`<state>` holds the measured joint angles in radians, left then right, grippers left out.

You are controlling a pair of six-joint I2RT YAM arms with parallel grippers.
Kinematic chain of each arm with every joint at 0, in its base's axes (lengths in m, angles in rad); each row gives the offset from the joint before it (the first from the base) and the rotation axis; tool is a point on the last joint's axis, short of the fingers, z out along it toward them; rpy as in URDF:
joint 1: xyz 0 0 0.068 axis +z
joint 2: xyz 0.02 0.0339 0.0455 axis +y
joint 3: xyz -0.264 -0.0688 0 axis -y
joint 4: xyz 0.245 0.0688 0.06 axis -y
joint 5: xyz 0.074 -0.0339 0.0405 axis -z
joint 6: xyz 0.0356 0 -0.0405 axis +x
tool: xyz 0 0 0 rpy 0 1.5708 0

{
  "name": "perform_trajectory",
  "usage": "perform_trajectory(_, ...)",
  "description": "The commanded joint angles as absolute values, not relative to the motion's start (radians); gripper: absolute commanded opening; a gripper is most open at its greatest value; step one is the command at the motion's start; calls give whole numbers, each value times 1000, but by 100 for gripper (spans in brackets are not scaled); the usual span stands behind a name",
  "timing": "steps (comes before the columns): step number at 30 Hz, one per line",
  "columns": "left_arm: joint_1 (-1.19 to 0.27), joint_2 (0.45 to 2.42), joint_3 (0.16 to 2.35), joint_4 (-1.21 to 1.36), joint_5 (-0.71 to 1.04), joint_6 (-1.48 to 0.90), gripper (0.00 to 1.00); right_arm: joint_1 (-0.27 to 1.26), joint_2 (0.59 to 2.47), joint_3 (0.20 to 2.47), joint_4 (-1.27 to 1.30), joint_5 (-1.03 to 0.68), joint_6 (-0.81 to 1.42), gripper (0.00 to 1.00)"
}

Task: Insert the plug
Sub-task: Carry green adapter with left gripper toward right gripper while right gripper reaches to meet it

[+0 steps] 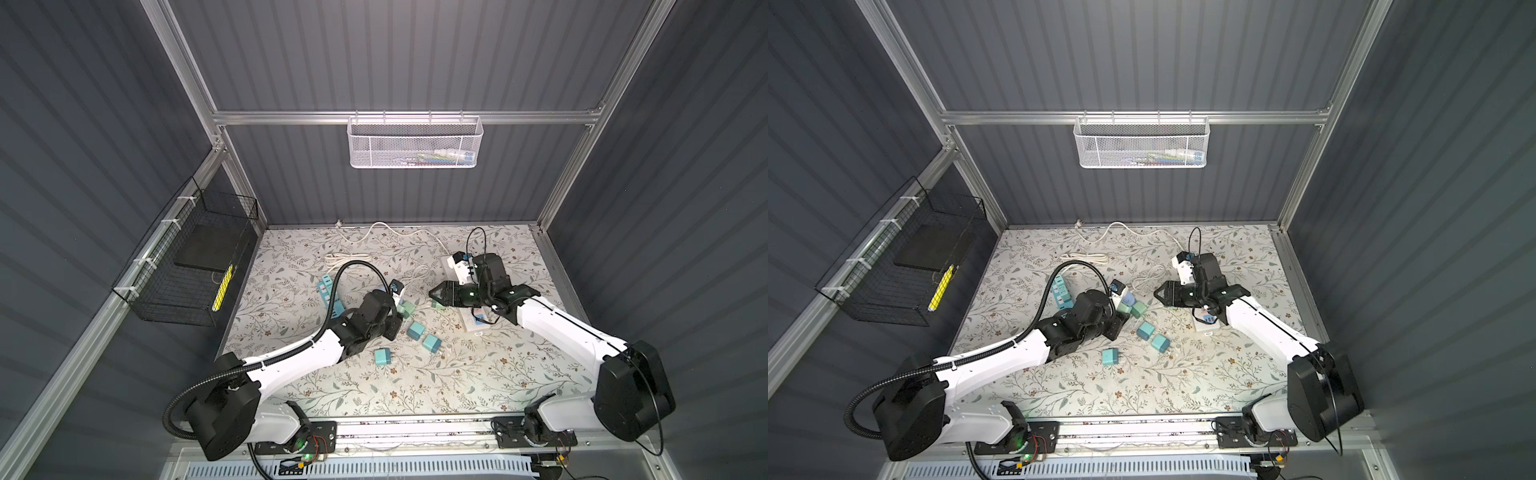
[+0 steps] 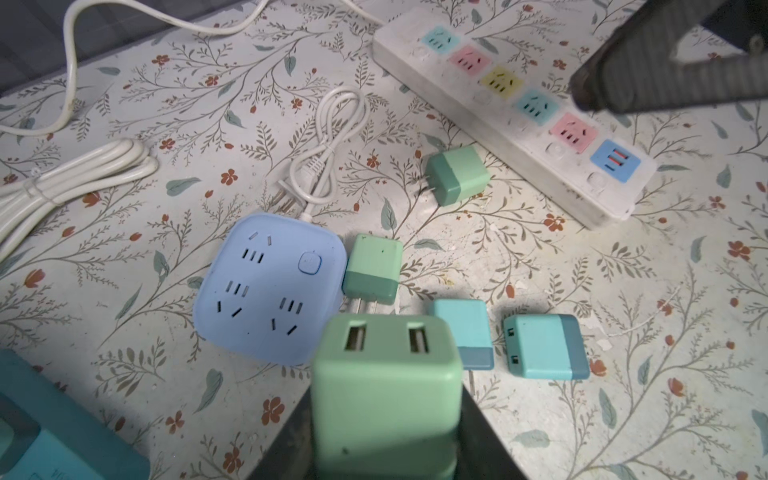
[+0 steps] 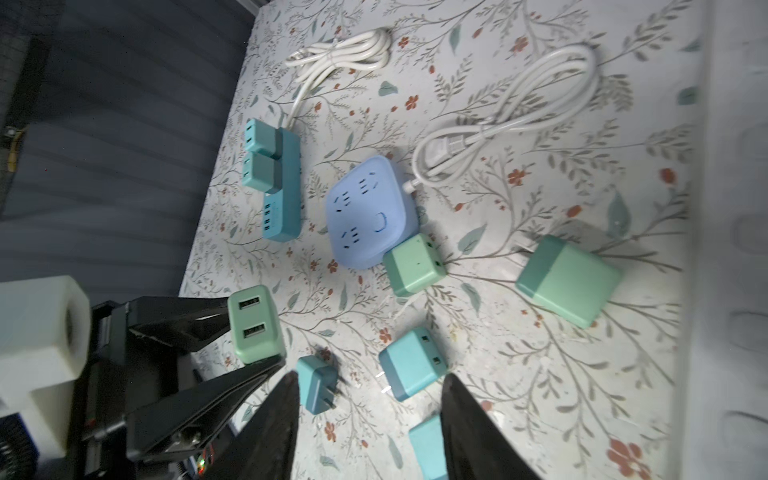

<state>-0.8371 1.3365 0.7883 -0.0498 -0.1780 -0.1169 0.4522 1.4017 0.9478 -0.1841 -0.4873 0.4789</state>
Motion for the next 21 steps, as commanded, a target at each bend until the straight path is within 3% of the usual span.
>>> perform_trajectory(1, -841, 1325, 782, 36, -152, -79, 27, 484, 1440, 985, -138, -615, 515, 57)
perform_trajectory(13, -841, 1326, 805, 9, -157, -70, 26, 583, 1538, 1047, -89, -658, 541, 59)
perform_trajectory(21, -844, 1305, 816, -7, -156, -72, 28, 598, 1611, 1097, -67, -689, 556, 51)
